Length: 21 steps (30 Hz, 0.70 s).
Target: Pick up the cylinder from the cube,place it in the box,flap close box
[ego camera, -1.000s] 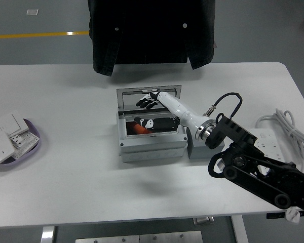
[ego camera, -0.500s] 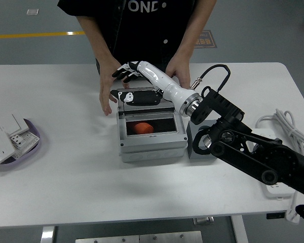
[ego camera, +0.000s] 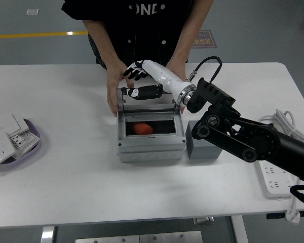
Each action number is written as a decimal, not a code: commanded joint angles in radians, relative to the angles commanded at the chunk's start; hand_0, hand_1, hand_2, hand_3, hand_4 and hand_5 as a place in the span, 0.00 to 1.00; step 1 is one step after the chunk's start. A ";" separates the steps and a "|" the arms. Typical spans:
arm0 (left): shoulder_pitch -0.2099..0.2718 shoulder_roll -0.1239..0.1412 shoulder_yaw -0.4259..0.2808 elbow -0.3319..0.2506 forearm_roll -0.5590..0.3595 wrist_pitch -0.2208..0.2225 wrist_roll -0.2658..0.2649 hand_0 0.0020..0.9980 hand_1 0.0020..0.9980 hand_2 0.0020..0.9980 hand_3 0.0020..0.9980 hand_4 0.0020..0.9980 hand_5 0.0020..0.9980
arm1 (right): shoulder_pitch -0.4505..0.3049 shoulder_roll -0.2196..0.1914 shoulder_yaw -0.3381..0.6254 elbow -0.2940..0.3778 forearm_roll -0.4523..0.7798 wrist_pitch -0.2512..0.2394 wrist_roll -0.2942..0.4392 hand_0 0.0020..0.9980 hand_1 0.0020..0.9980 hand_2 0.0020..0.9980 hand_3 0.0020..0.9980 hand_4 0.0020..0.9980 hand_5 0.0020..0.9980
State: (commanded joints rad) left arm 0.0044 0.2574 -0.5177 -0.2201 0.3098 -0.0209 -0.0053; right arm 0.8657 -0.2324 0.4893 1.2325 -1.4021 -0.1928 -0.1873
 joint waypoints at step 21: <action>0.008 -0.006 -0.025 0.000 0.013 0.000 0.000 0.60 0.64 0.64 0.67 0.78 0.23 | -0.113 -0.136 -0.006 0.269 -0.101 0.015 -0.059 0.68 0.64 0.66 0.68 0.75 0.38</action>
State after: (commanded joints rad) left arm 0.0123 0.2516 -0.5426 -0.2200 0.3230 -0.0212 -0.0051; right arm 0.7526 -0.3688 0.4833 1.5011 -1.5033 -0.1781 -0.2467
